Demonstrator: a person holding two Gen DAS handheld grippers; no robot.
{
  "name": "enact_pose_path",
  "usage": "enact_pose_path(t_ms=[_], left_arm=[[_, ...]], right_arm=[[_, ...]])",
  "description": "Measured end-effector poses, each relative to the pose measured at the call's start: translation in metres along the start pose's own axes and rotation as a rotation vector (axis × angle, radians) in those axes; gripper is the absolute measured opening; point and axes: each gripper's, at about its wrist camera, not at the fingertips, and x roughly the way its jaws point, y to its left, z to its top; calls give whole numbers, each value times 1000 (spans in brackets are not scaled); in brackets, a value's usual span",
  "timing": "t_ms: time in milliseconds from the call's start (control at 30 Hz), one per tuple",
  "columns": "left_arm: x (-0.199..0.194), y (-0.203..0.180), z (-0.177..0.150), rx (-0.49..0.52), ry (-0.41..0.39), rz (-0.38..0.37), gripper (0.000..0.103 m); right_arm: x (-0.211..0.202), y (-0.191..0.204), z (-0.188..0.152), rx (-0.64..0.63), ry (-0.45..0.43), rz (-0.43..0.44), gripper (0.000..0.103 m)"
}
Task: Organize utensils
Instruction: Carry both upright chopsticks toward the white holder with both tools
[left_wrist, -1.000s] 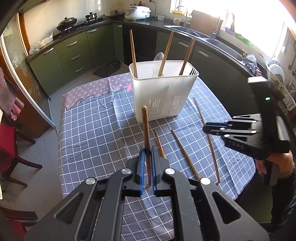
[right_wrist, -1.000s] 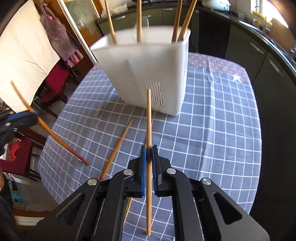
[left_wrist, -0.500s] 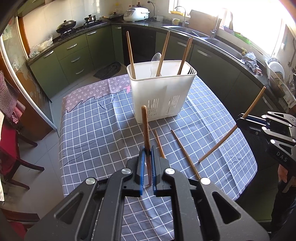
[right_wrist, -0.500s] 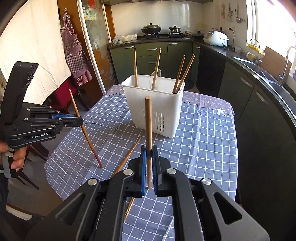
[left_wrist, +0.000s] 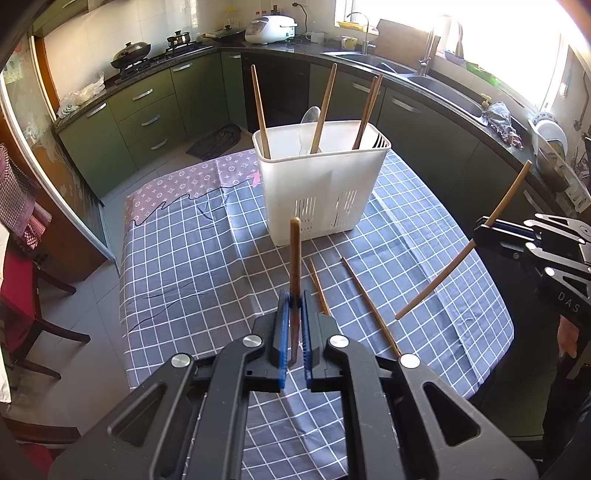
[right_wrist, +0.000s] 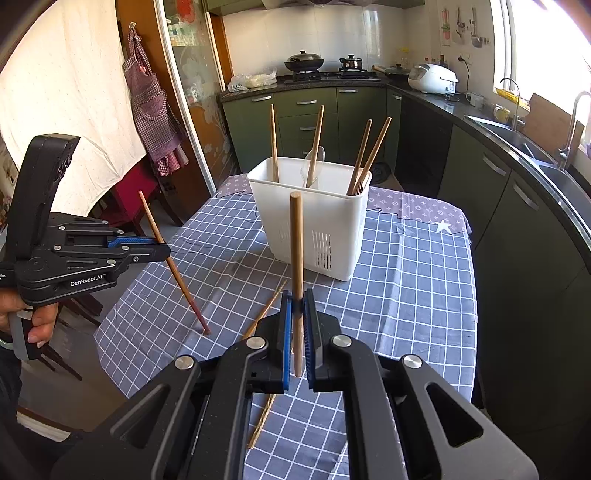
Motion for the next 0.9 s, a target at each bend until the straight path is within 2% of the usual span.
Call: enact_pose_path(t_ms=[233, 433, 667, 900], left_arm=[[-10, 0, 9, 5, -17, 1, 6], [-34, -3, 31, 12, -52, -14, 6], [-76, -9, 75, 27, -130, -29, 6], [-114, -13, 128, 18, -264, -30, 6]], right_arm=[[-16, 4, 12, -14, -31, 2, 7], [-37, 8, 39, -31, -73, 7, 7], [-66, 6, 83, -32, -147, 14, 7], [-97, -4, 137, 0, -273, 24, 7]])
